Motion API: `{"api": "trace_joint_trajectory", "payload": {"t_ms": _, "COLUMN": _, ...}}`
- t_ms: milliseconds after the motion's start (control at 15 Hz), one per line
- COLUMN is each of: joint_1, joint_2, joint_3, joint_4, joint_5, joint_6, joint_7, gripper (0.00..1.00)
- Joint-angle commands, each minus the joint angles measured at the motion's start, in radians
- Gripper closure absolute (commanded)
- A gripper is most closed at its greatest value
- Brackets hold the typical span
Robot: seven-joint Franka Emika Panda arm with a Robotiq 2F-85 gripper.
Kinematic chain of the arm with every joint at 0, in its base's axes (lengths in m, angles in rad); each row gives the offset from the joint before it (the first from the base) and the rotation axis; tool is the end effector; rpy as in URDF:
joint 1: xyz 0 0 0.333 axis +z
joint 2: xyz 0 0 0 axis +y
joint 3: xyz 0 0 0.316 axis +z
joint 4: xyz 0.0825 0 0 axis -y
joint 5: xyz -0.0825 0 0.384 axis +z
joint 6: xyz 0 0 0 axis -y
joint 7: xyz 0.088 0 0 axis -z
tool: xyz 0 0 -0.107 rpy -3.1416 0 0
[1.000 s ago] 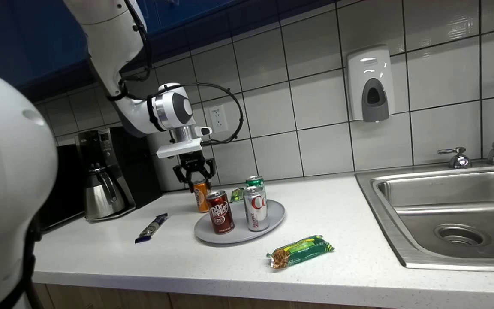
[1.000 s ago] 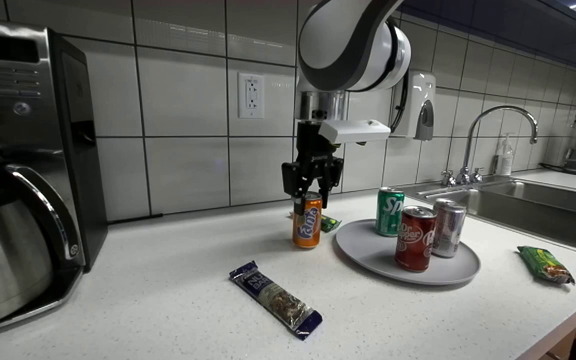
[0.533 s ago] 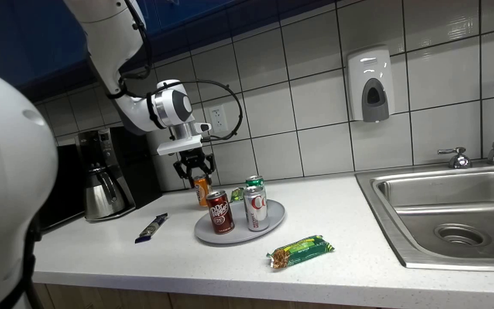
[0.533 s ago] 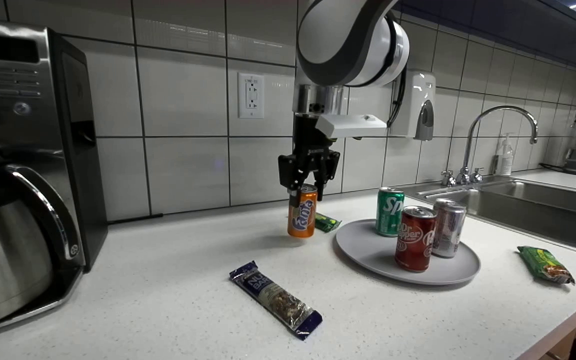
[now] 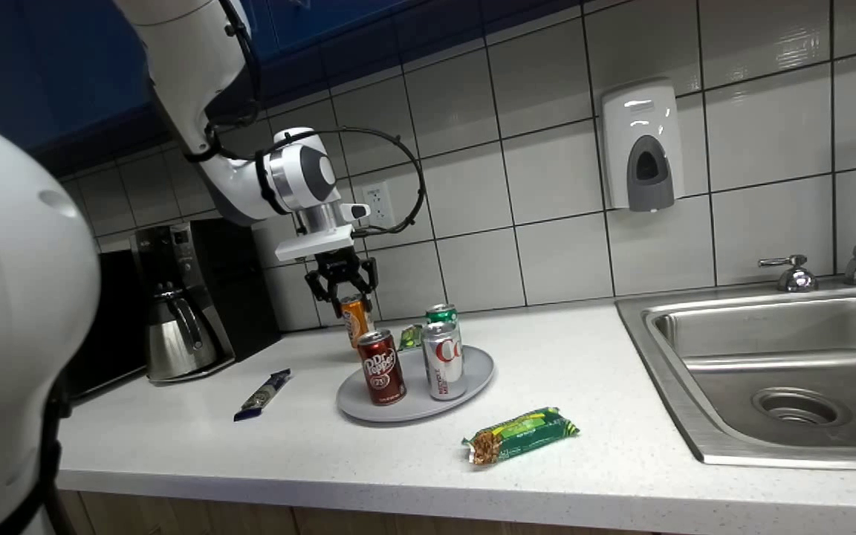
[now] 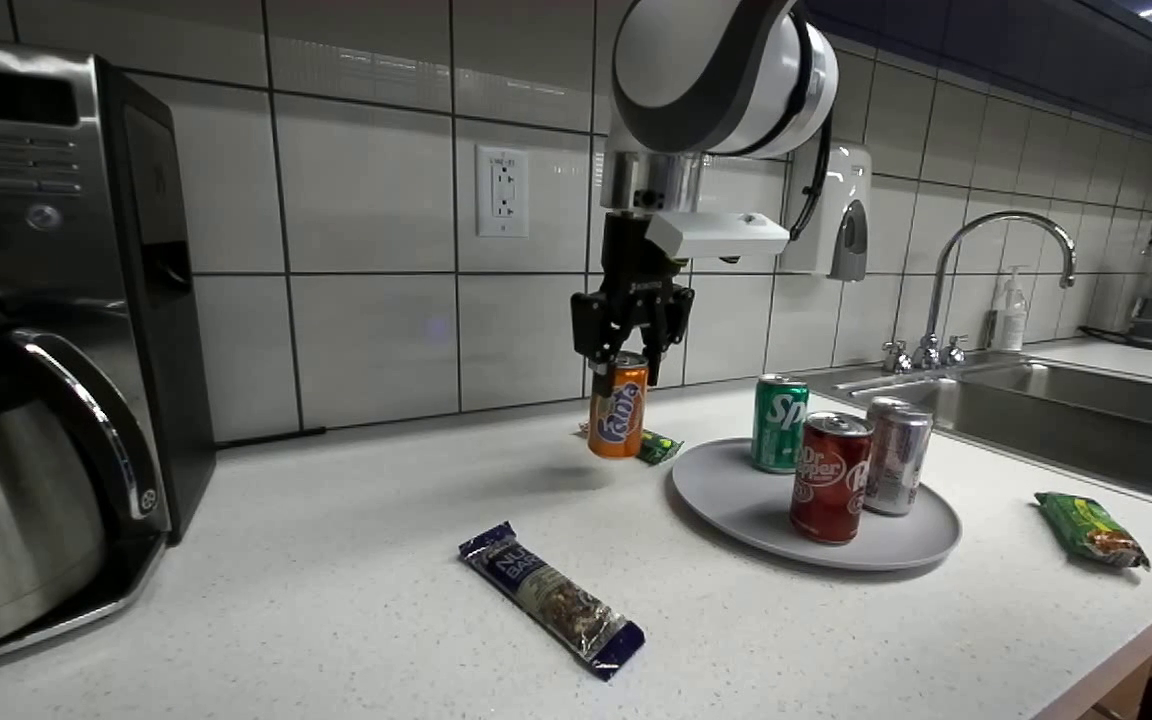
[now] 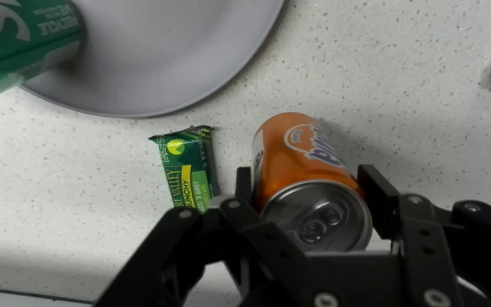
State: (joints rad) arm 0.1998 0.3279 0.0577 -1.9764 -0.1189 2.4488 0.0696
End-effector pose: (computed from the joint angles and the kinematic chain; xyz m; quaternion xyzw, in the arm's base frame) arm 0.6027 0.1570 0.3169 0.9878 0.1339 0.0769 0.0198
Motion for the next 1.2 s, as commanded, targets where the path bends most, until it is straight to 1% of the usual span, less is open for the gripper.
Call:
{"api": "trace_joint_trajectory", "payload": {"t_ms": 0, "joint_1": -0.009, "joint_2": -0.080, "joint_3": -0.002, "joint_4": -0.064, "joint_5": -0.020, "joint_6": 0.012, "joint_7": 0.036, "gripper": 0.62}}
{"api": "trace_joint_trajectory", "payload": {"t_ms": 533, "joint_1": -0.016, "joint_2": -0.142, "joint_3": -0.020, "joint_4": -0.148, "joint_5": -0.023, "joint_6": 0.007, "joint_7": 0.121, "gripper": 0.62}}
{"api": "trace_joint_trajectory", "payload": {"t_ms": 1133, "joint_1": -0.043, "joint_2": -0.177, "joint_3": -0.053, "joint_4": -0.217, "joint_5": -0.024, "joint_6": -0.002, "joint_7": 0.202, "gripper": 0.62}}
